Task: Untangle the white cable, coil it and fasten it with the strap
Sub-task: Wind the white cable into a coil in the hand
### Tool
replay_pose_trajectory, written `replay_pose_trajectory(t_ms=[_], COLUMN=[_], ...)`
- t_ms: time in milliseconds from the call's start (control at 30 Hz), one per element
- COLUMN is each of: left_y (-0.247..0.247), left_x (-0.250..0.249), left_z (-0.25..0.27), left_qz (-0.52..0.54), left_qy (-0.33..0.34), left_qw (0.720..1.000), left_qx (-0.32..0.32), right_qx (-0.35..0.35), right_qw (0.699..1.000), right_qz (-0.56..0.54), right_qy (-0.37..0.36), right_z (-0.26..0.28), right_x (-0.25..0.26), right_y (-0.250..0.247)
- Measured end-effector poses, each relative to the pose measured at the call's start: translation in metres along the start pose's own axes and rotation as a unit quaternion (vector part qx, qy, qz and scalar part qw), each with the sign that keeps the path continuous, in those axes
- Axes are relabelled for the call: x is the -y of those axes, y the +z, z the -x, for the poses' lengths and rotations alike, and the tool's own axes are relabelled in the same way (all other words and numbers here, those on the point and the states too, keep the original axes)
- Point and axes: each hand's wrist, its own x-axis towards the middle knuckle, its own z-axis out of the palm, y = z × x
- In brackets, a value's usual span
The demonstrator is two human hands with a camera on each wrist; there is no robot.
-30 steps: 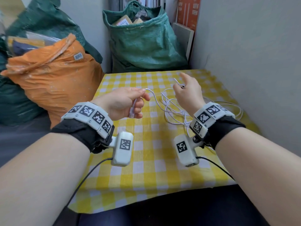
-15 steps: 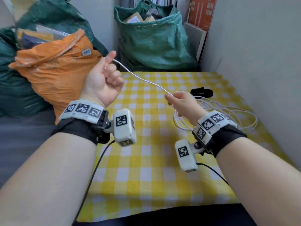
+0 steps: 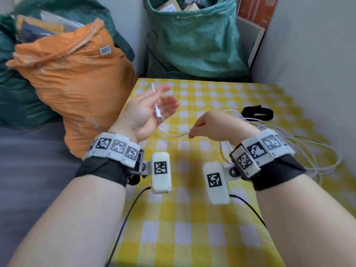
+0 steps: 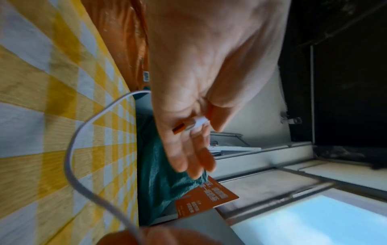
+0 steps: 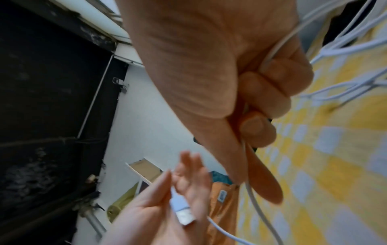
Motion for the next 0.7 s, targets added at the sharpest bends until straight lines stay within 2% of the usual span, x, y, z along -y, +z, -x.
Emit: replay_pose_trajectory(t_ms=[67, 133, 200, 300, 500, 600, 700], left_y=[0.004, 0.003, 0.001, -0.002, -0.011, -0.016, -0.02], left_x=[0.005, 0.009, 0.013, 0.018, 0.031, 0.031, 0.036], left_z=[-0.001, -0.002, -0.001, -0.003, -0.01, -0.012, -0.013], left_qz=[-0.085, -0.147, -0.192, -0.242, -0.061, -0.016, 0.032], left_qy=[-0.032, -0.06, -0.082, -0.111, -0.184, -0.205, -0.22], left_qw=[0.995, 0.984, 0.974, 0.957, 0.969, 0.964, 0.963], left_qx=[0.044, 0.078, 0.092, 0.114, 0.154, 0.169, 0.152], right_qx=[0.034, 0.048, 0.022, -0.058, -0.142, -0.121, -0.08], right_qw=[0.998, 0.987, 0.965, 0.935, 0.909, 0.896, 0.893], right_qz=[-0.029, -0.123, -0.231, -0.325, -0.375, -0.415, -0.43], right_qy=[-0.047, -0.094, -0.121, -0.132, -0.111, -0.104, -0.102], right_z=[-0.002, -0.008, -0.015, -0.026, -0.046, -0.05, -0.05], right_x=[0.005, 0.005, 0.0, -0.006, -0.018, -0.021, -0.026], right_y=[-0.003, -0.004, -0.002, 0.003, 0.029, 0.037, 0.04])
